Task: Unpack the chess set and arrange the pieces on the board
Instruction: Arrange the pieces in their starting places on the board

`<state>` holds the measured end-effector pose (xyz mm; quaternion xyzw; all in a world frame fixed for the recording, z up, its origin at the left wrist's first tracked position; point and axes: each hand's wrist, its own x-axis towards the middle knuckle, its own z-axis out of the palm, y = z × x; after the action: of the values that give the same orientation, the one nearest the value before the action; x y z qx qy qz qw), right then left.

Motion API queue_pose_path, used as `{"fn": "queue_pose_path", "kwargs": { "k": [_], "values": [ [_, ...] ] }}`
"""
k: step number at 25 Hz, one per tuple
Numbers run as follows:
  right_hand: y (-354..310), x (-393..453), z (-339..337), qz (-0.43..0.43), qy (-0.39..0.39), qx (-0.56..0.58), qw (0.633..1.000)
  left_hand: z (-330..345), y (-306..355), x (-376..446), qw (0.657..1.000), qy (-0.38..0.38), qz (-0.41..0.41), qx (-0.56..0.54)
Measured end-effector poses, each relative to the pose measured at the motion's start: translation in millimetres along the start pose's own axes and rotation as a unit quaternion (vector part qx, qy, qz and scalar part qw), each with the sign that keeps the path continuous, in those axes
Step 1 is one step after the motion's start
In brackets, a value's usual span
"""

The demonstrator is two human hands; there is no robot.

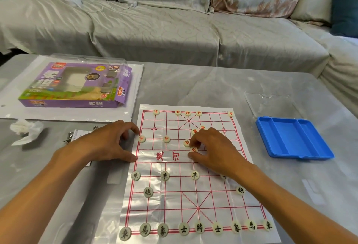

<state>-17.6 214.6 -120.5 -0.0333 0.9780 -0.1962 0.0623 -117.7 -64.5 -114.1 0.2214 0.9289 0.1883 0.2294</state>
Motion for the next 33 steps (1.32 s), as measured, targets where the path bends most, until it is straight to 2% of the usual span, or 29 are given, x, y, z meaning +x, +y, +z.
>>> {"fn": "queue_pose_path", "kwargs": {
  "k": [12, 16, 20, 25, 33],
  "values": [
    [2, -1, -1, 0.008, -0.013, 0.006, 1.000, 0, 0, 0, 1.000, 0.004, 0.001, 0.001],
    [-14, 15, -9, -0.014, 0.026, 0.043, 0.999, 0, 2, -2, 1.000, 0.004, -0.004, -0.002],
    [-51, 66, -4, -0.057, 0.070, 0.074, 0.993, -2, 1, -3, 1.000, 0.007, -0.009, -0.006],
    [-72, 102, 25, -0.034, 0.044, 0.095, 0.994, -1, 3, -3, 1.000, -0.001, -0.004, -0.003],
    [-68, 97, 32, -0.027, 0.033, 0.066, 0.997, -1, 1, -2, 1.000, 0.004, 0.008, -0.006]
  ]
}}
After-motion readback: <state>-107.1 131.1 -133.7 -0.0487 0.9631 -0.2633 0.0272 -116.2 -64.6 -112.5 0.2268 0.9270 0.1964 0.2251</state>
